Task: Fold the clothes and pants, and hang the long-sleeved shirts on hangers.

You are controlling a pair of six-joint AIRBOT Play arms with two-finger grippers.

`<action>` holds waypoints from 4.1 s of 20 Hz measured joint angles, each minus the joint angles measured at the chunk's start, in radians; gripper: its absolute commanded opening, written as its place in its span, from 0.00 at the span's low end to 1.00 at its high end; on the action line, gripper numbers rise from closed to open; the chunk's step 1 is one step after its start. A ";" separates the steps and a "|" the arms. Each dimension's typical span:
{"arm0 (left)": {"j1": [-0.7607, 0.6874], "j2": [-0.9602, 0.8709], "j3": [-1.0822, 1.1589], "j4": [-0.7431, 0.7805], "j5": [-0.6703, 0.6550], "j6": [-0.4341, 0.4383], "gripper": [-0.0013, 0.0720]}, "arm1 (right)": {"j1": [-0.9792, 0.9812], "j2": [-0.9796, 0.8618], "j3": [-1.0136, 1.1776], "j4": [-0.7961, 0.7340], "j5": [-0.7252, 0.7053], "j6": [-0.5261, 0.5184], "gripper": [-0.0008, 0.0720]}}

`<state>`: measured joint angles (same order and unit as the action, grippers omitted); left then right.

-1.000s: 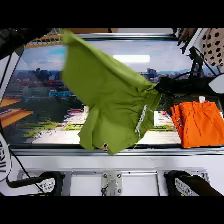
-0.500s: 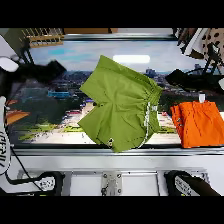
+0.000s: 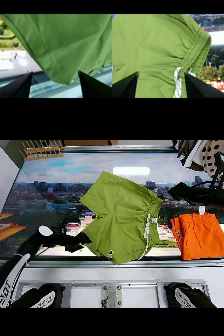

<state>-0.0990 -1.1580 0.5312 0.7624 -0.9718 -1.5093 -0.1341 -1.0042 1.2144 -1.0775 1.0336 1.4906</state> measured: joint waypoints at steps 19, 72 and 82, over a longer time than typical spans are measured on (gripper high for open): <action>0.179 -0.027 0.542 0.211 0.009 0.083 0.03 | 0.006 0.003 0.000 0.000 0.004 -0.003 0.85; 0.424 0.145 0.025 0.380 -0.054 -0.147 0.95 | 0.146 -0.220 -0.376 0.058 -0.175 -0.077 0.85; 0.419 0.009 -0.077 0.058 0.097 0.013 0.95 | 0.137 -0.217 -0.376 0.087 -0.169 -0.077 0.85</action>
<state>0.3202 -1.1492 0.4538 0.8200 -0.8745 -1.4963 0.0032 -1.2209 0.8383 -0.9909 0.8642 1.4132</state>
